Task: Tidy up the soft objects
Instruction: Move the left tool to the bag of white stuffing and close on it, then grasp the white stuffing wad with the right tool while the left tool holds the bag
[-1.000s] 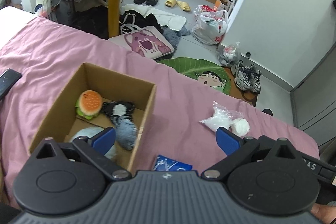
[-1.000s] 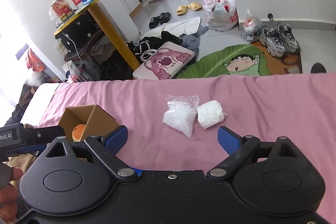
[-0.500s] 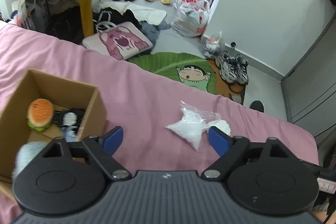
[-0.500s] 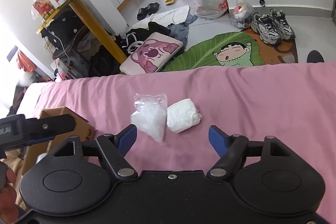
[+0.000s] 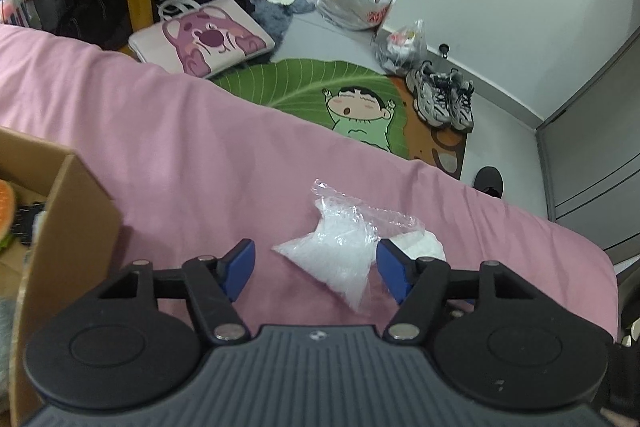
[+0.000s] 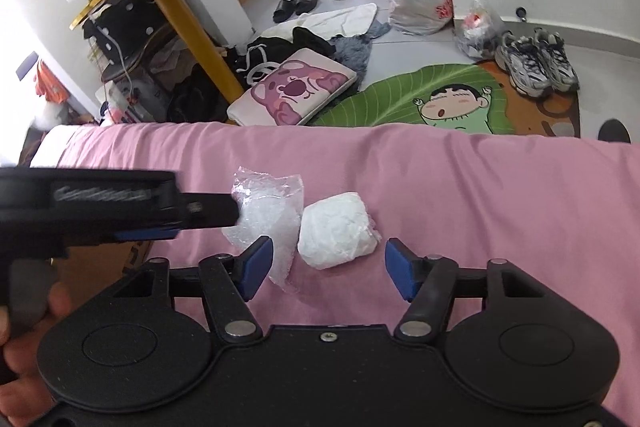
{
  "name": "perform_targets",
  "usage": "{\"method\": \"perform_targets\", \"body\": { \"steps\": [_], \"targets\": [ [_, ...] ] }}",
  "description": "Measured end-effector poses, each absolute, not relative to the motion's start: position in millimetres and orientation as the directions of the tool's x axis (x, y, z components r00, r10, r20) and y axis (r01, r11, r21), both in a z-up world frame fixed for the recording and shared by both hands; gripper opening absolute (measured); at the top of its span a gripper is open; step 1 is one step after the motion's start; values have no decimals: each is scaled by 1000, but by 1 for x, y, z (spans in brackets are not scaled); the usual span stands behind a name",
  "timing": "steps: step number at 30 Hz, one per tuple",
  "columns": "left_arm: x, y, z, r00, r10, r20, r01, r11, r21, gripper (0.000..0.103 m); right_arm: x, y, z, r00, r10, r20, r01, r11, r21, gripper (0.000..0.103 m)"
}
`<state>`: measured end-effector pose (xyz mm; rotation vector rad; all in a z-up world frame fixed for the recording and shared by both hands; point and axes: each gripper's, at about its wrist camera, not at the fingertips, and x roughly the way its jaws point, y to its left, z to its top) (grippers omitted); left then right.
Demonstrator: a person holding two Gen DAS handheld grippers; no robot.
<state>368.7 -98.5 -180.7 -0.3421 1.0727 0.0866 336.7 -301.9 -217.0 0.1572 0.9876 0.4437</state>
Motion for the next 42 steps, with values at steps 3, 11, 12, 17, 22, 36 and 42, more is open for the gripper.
{"method": "perform_targets", "body": {
  "steps": [3,11,12,17,22,36,42],
  "targets": [
    [378,-98,-191,465,-107,-879,-242,940,-243,62,339,-299,-221,468,428,-773,-293,900,322,56],
    [392,-96,-212,433,-146,-890,-263,924,-279,52,356,-290,-233,494,408,-768,-304,908,288,51],
    [392,-96,-213,433,-155,-888,-264,920,-289,50,359,-290,-235,493,417,-764,-300,905,300,50],
    [394,-91,-214,434,-194,-880,-266,905,-331,35,358,-285,-231,487,417,-768,-322,903,286,45],
    [394,-92,-208,437,-199,-877,-252,909,-332,27,357,-288,-228,474,432,-767,-318,897,308,44],
    [368,-89,-162,507,-149,-849,-222,929,-296,26,343,-286,-197,498,443,-746,-334,891,306,43],
    [352,-82,-144,525,-138,-840,-225,929,-293,26,336,-283,-186,508,456,-731,-348,885,310,43]
  ]
}}
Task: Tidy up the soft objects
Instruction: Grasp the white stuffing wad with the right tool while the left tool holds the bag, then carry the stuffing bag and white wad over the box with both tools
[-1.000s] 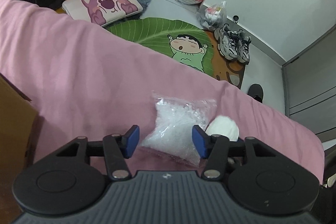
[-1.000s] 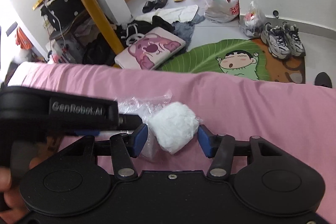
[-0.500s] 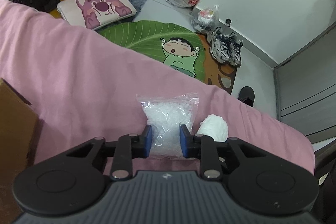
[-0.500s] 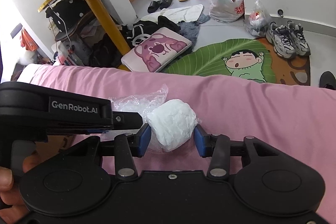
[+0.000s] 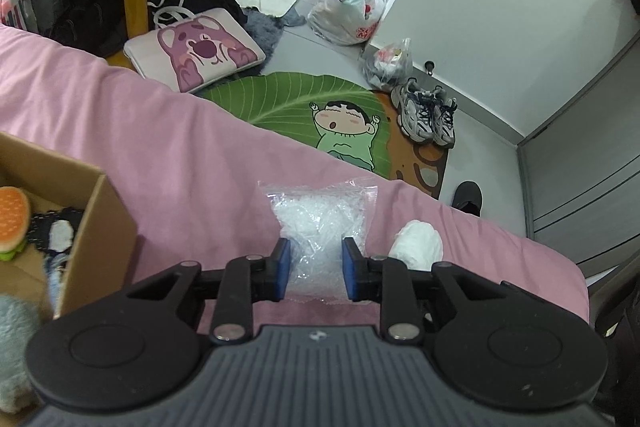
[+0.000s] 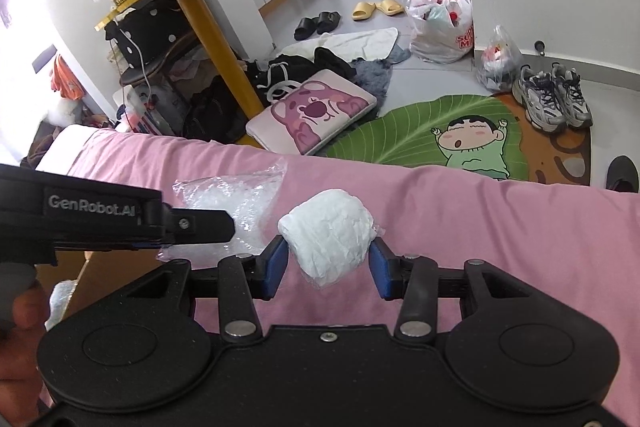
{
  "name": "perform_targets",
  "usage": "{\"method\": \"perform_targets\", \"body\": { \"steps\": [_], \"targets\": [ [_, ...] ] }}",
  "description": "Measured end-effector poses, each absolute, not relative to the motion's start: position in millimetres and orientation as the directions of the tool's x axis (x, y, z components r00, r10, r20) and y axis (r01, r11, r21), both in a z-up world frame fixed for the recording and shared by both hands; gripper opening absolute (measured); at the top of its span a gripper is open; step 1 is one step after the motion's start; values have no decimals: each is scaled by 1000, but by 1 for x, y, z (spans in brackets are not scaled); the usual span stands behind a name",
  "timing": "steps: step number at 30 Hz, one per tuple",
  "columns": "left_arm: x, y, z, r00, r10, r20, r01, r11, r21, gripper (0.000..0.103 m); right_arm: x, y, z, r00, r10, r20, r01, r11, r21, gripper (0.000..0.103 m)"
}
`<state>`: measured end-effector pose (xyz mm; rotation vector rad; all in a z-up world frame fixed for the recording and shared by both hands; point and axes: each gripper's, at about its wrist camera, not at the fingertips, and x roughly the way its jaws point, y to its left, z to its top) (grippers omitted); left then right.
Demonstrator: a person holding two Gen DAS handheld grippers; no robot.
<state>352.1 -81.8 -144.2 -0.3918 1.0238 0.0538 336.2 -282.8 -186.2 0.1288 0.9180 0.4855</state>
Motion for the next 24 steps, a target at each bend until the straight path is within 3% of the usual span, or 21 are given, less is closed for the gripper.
{"method": "perform_targets", "body": {
  "steps": [24],
  "targets": [
    [277,-37,-85,595,-66,-801,-247,933,-261,26,287,-267,-127,567,428,-704,-380,894,237,43]
  ]
}}
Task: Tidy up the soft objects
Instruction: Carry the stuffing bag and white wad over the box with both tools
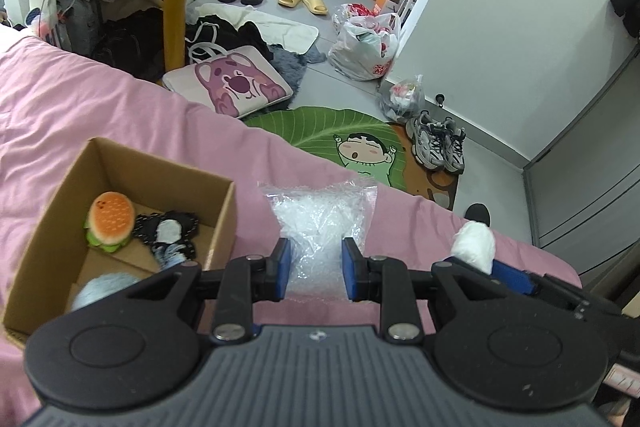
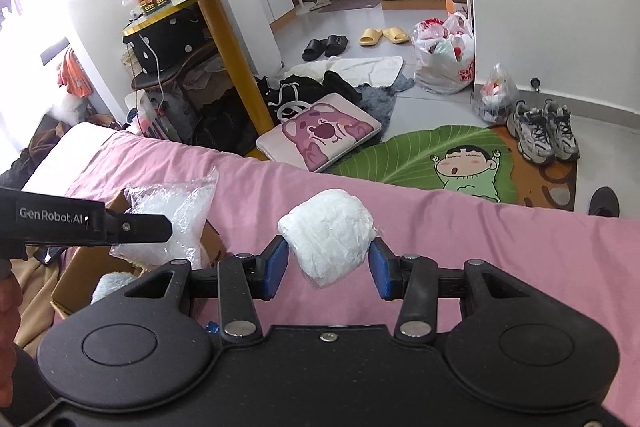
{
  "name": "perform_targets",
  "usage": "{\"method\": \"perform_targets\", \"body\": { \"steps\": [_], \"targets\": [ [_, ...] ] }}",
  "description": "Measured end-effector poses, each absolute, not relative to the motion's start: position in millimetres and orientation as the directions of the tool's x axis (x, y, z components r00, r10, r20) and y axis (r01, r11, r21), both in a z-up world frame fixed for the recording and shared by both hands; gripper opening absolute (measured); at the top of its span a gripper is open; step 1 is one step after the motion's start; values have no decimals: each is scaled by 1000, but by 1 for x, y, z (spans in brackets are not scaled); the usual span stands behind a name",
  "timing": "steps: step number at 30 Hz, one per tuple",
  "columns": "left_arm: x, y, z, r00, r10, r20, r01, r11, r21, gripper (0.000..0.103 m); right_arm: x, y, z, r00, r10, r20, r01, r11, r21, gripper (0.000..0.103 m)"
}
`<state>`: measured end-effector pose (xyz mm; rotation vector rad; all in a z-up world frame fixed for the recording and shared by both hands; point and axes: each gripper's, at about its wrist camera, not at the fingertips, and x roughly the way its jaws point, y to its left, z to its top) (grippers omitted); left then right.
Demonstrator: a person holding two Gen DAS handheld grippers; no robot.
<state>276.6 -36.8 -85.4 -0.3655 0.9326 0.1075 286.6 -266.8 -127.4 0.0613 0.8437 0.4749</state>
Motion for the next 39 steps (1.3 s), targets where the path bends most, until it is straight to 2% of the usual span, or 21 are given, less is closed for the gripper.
{"method": "perform_targets", "body": {
  "steps": [17,22,39],
  "targets": [
    [229,15,-60,631,4,-776,-311,917,-248,26,257,-230,-81,583,472,-661,-450,865,220,43],
    [219,35,-61,633,20,-774,-339,906,-254,26,250,-218,-80,579,489,-652,-443,860,253,43],
    [207,91,-90,598,54,-800,-427,866,-261,26,234,-142,-89,530,531,-661,-534,814,226,43]
  ]
}}
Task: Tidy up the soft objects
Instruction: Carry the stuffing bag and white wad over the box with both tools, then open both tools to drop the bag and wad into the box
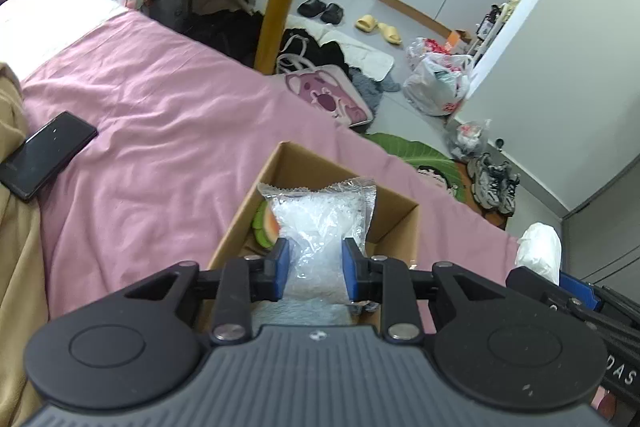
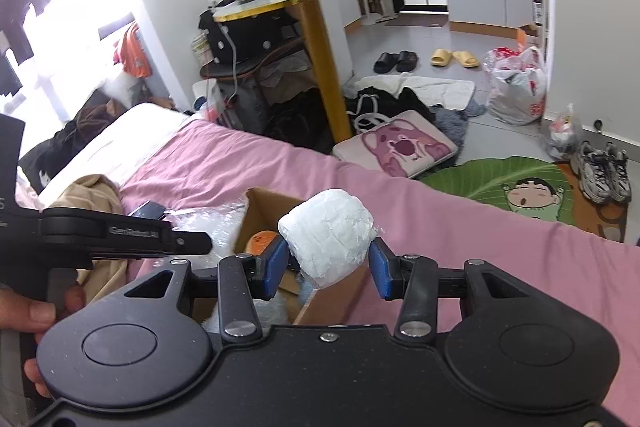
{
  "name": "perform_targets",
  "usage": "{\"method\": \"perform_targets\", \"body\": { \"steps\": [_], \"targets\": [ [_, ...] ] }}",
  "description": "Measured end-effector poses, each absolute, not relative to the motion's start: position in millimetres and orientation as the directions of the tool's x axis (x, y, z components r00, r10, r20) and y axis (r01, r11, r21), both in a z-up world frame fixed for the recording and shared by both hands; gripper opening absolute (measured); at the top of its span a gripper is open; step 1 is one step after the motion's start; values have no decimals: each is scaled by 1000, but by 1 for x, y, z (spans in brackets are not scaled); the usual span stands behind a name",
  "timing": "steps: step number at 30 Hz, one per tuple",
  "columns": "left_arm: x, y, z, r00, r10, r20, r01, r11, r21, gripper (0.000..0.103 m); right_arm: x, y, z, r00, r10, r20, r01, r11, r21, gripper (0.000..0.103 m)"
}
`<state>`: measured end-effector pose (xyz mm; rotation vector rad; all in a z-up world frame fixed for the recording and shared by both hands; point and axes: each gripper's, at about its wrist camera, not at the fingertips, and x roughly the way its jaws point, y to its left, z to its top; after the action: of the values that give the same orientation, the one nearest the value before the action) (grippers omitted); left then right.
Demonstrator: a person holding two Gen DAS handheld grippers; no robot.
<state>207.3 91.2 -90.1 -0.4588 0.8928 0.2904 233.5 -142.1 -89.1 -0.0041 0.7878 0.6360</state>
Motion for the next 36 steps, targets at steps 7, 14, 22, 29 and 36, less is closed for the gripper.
{"method": "perform_targets", "body": {
  "steps": [7,14,22,29,36],
  "targets": [
    [207,106,-97,590,58,-805,-441,858,-262,32,235,-114,-98,502,533,-681,-563,799,210,43],
    [206,117,-97,591,53,-805,-457,844,-280,36,244,-99,-108,480,536,-694,-569,793,219,44],
    [204,125,-94,588,69,-806,-479,833,-278,54,240,-80,-113,439,580,-686,-598,759,259,44],
    [198,130,-86,590,93,-802,-497,824,-270,70,237,-69,-113,399,638,-658,-618,718,322,59],
    [194,126,-80,591,101,-800,-494,829,-260,80,232,-87,-106,410,616,-673,-603,737,307,61]
  ]
}}
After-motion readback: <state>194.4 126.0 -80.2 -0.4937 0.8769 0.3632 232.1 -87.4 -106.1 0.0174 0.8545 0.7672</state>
